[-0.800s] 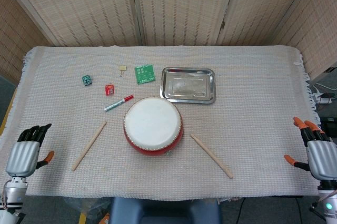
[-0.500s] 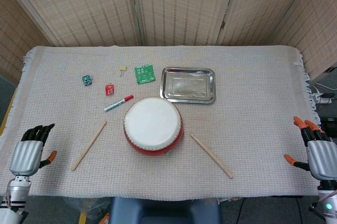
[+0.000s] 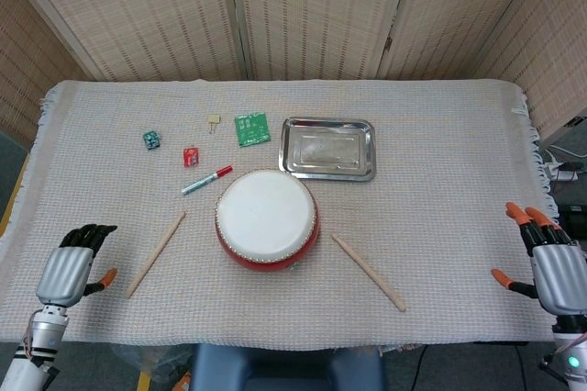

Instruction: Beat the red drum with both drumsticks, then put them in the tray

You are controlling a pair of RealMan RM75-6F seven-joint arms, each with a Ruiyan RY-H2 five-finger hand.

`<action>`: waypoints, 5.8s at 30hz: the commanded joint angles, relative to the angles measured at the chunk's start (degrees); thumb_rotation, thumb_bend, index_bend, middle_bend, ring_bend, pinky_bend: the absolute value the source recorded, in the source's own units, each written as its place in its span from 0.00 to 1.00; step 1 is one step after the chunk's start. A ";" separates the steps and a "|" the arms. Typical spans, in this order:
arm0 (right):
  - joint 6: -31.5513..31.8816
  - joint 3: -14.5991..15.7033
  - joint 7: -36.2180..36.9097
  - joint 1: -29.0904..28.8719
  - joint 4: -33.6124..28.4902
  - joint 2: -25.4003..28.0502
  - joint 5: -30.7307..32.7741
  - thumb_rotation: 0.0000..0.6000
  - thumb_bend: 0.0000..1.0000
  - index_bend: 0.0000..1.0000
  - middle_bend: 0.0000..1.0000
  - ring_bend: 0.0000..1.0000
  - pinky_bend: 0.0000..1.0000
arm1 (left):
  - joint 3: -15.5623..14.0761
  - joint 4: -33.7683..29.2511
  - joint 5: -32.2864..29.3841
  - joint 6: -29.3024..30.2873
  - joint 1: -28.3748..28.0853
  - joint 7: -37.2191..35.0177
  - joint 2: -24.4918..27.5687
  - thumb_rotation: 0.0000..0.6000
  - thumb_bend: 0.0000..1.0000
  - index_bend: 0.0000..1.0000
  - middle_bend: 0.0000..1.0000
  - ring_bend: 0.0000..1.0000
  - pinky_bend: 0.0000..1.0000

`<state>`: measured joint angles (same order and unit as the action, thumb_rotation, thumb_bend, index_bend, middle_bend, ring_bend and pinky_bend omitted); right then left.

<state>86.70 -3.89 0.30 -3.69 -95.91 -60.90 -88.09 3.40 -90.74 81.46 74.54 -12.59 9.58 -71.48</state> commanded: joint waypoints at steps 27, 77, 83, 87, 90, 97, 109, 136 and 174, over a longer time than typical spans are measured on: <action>-0.82 0.21 2.95 -0.60 1.11 -0.21 -0.24 1.00 0.02 0.08 0.19 0.09 0.24 | -0.13 2.47 -17.33 -15.72 -6.11 4.68 -6.97 1.00 0.35 0.30 0.13 0.05 0.12; 0.28 0.79 6.80 0.56 0.40 1.13 -0.12 1.00 0.02 0.09 0.19 0.09 0.24 | 0.84 10.49 -11.86 -12.16 -6.15 -1.50 -12.48 1.00 0.42 0.37 0.17 0.07 0.12; 0.29 0.79 7.47 0.73 0.69 1.03 0.09 1.00 0.02 0.09 0.19 0.09 0.24 | 0.61 10.55 -12.33 -12.13 -6.42 0.34 -13.61 1.00 0.42 0.38 0.17 0.07 0.12; 0.11 0.75 7.73 0.70 0.71 1.05 0.21 1.00 0.02 0.09 0.19 0.09 0.24 | 0.69 11.85 -12.34 -11.27 -6.32 1.01 -14.85 1.00 0.42 0.39 0.17 0.07 0.12; 0.17 0.73 7.77 0.76 0.64 1.14 0.24 1.00 0.02 0.09 0.19 0.09 0.24 | 0.74 12.97 -12.39 -10.75 -6.15 1.09 -15.66 1.00 0.42 0.43 0.18 0.07 0.12; 0.07 0.73 7.74 0.84 0.37 1.17 0.39 1.00 0.02 0.09 0.19 0.09 0.24 | 0.69 14.72 -12.56 -11.09 -5.96 -0.04 -16.53 1.00 0.42 0.46 0.20 0.08 0.12; 0.25 0.61 7.89 1.01 0.05 1.34 0.50 1.00 0.02 0.09 0.19 0.09 0.24 | 1.84 16.83 -10.40 -8.91 -4.96 -8.09 -17.82 1.00 0.42 0.63 0.38 0.22 0.15; 0.96 0.26 8.08 1.18 -1.32 2.49 0.01 1.00 0.02 0.09 0.19 0.09 0.24 | 7.49 20.19 -3.41 -14.57 -3.20 -89.74 -15.82 1.00 0.45 0.49 0.44 0.37 0.36; 1.33 0.41 7.94 1.42 -2.05 2.40 -0.51 1.00 0.02 0.09 0.19 0.09 0.24 | 8.00 25.46 -2.61 -14.64 -1.69 -128.80 -15.09 1.00 0.53 0.38 0.49 0.47 0.44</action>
<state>88.02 -3.48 8.24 -2.28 -97.97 -58.50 -88.59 11.24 -65.52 79.12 60.10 -14.39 -118.43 -86.65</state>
